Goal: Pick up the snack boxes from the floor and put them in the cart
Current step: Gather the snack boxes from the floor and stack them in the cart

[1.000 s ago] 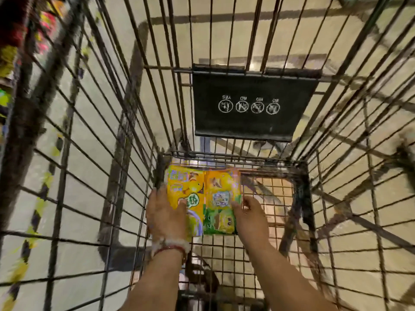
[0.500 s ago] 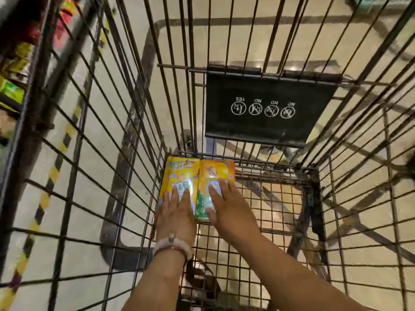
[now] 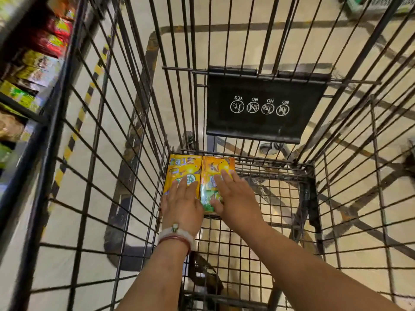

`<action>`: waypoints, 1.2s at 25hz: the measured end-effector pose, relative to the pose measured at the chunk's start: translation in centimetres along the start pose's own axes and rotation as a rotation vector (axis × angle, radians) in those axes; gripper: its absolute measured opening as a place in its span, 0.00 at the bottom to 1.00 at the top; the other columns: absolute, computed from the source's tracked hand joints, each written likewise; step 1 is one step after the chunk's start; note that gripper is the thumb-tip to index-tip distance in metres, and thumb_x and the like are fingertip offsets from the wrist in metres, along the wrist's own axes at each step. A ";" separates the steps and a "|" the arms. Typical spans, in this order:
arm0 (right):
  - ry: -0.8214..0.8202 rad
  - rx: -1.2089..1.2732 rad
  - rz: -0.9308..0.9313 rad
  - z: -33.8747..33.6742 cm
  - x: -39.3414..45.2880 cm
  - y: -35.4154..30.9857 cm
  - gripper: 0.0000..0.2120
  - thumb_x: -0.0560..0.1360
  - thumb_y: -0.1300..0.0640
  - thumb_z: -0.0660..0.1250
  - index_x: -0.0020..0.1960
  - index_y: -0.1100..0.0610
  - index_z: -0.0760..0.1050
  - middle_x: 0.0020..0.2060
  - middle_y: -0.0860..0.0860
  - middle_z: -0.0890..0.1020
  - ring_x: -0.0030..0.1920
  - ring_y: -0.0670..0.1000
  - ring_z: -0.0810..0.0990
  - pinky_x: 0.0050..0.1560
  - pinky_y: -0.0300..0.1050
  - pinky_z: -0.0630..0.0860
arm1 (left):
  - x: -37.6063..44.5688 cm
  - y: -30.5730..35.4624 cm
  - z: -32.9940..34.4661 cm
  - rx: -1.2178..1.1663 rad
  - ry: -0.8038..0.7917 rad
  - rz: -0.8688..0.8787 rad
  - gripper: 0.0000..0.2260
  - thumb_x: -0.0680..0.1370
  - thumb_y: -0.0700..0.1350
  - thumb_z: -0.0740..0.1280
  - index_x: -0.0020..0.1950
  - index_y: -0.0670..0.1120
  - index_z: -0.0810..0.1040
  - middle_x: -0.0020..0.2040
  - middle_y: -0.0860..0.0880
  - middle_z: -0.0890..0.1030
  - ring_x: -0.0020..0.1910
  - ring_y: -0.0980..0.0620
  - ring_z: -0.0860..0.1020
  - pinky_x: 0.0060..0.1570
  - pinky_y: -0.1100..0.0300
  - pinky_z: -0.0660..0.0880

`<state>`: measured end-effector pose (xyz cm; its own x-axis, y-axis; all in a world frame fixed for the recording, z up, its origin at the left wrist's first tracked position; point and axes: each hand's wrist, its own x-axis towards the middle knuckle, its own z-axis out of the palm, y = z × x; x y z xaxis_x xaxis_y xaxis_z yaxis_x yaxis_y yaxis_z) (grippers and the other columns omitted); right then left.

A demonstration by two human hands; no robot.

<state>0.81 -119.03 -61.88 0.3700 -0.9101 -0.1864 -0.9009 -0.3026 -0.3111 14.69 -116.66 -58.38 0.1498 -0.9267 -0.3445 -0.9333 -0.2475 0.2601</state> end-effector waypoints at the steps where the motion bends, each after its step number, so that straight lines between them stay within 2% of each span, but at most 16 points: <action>1: 0.023 0.020 0.004 -1.1 -0.4 -0.2 0.28 0.72 0.48 0.67 0.70 0.58 0.70 0.69 0.57 0.72 0.69 0.61 0.69 0.66 0.58 0.67 | -0.2 0.5 -0.8 -0.023 0.024 0.017 0.23 0.81 0.46 0.56 0.76 0.52 0.57 0.78 0.52 0.51 0.77 0.50 0.46 0.74 0.52 0.47; 3: 0.033 0.070 0.008 -4.2 -1.2 -0.6 0.30 0.77 0.50 0.64 0.75 0.55 0.60 0.73 0.54 0.65 0.74 0.57 0.61 0.72 0.49 0.58 | -0.9 1.8 -2.8 -0.040 0.051 0.061 0.24 0.80 0.46 0.57 0.76 0.52 0.57 0.78 0.52 0.52 0.77 0.51 0.48 0.74 0.53 0.48; 4: 0.049 0.097 -0.001 -6.1 -1.6 -0.9 0.30 0.78 0.50 0.64 0.76 0.54 0.58 0.73 0.53 0.65 0.73 0.55 0.61 0.71 0.46 0.57 | -1.2 2.3 -4.3 -0.039 0.063 0.093 0.24 0.80 0.46 0.57 0.76 0.52 0.57 0.78 0.51 0.52 0.77 0.51 0.49 0.74 0.54 0.48; 7: 0.140 0.080 -0.030 -14.2 -3.4 -2.6 0.28 0.78 0.52 0.64 0.75 0.51 0.59 0.71 0.50 0.68 0.70 0.51 0.65 0.67 0.43 0.60 | -2.7 3.5 -10.7 -0.014 0.153 0.222 0.23 0.80 0.46 0.58 0.75 0.50 0.60 0.76 0.49 0.60 0.74 0.49 0.58 0.72 0.54 0.56; 9: 0.218 -0.007 -0.071 -20.1 -6.1 -4.6 0.28 0.79 0.51 0.62 0.76 0.51 0.57 0.73 0.49 0.65 0.71 0.50 0.62 0.68 0.42 0.58 | -5.9 4.5 -16.6 0.037 0.242 0.349 0.21 0.80 0.47 0.58 0.73 0.49 0.64 0.70 0.48 0.70 0.68 0.47 0.68 0.66 0.54 0.64; 11: 0.285 -0.090 -0.089 -25.6 -9.4 -7.3 0.29 0.79 0.49 0.61 0.77 0.51 0.56 0.74 0.49 0.63 0.72 0.50 0.60 0.68 0.42 0.56 | -10.5 5.3 -23.0 0.104 0.364 0.458 0.20 0.79 0.51 0.56 0.71 0.51 0.69 0.65 0.48 0.76 0.63 0.46 0.72 0.60 0.54 0.69; 14: 0.362 -0.135 -0.117 -33.3 -15.7 -13.2 0.29 0.78 0.46 0.62 0.76 0.51 0.59 0.72 0.51 0.66 0.71 0.54 0.63 0.68 0.45 0.60 | -19.4 3.8 -32.1 0.112 0.449 0.521 0.22 0.79 0.57 0.58 0.71 0.52 0.68 0.66 0.49 0.75 0.66 0.47 0.71 0.62 0.55 0.67; 16: 0.354 -0.153 -0.185 -38.1 -19.9 -17.1 0.28 0.78 0.45 0.62 0.75 0.52 0.62 0.69 0.51 0.69 0.69 0.54 0.66 0.67 0.46 0.62 | -25.1 1.5 -36.7 0.181 0.426 0.537 0.29 0.75 0.66 0.58 0.73 0.54 0.64 0.71 0.52 0.69 0.69 0.50 0.67 0.67 0.55 0.64; 18: 0.373 -0.228 -0.273 -42.5 -23.9 -20.7 0.27 0.78 0.43 0.60 0.75 0.51 0.62 0.70 0.50 0.69 0.70 0.53 0.65 0.68 0.46 0.62 | -30.8 -0.9 -41.0 0.268 0.426 0.520 0.41 0.65 0.75 0.49 0.73 0.55 0.63 0.73 0.54 0.66 0.70 0.52 0.65 0.68 0.56 0.61; 20: 0.400 -0.254 -0.330 -46.0 -27.2 -24.1 0.28 0.78 0.42 0.59 0.76 0.49 0.59 0.73 0.49 0.65 0.72 0.51 0.62 0.70 0.46 0.59 | -35.7 -2.9 -44.5 0.261 0.490 0.490 0.46 0.59 0.74 0.42 0.71 0.55 0.66 0.71 0.54 0.68 0.69 0.53 0.66 0.66 0.56 0.62; 23: 0.356 -0.245 -0.385 -49.2 -30.8 -28.6 0.31 0.78 0.39 0.57 0.77 0.46 0.52 0.77 0.48 0.57 0.75 0.51 0.55 0.71 0.45 0.55 | -42.5 -4.9 -47.5 0.266 0.592 0.386 0.44 0.61 0.74 0.41 0.74 0.56 0.62 0.73 0.55 0.65 0.70 0.54 0.65 0.67 0.57 0.62; 26: 0.288 -0.308 -0.445 -50.2 -32.9 -31.2 0.33 0.78 0.36 0.53 0.78 0.45 0.47 0.78 0.49 0.51 0.77 0.50 0.50 0.73 0.46 0.52 | -47.4 -6.2 -48.0 0.295 0.613 0.284 0.39 0.68 0.74 0.44 0.75 0.57 0.57 0.75 0.56 0.60 0.73 0.54 0.60 0.70 0.54 0.60; 30: 0.252 -0.393 -0.524 -50.0 -34.7 -32.7 0.33 0.77 0.33 0.47 0.78 0.44 0.43 0.78 0.50 0.46 0.77 0.52 0.45 0.75 0.50 0.47 | -53.0 -6.7 -48.0 0.344 0.635 0.126 0.46 0.61 0.74 0.37 0.76 0.59 0.54 0.76 0.56 0.57 0.74 0.54 0.57 0.72 0.51 0.57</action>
<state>6.07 -91.70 1.38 0.7570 -0.6398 0.1323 -0.6509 -0.7562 0.0676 28.72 -79.49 1.41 0.0975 -0.9533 0.2857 -0.9899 -0.1226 -0.0711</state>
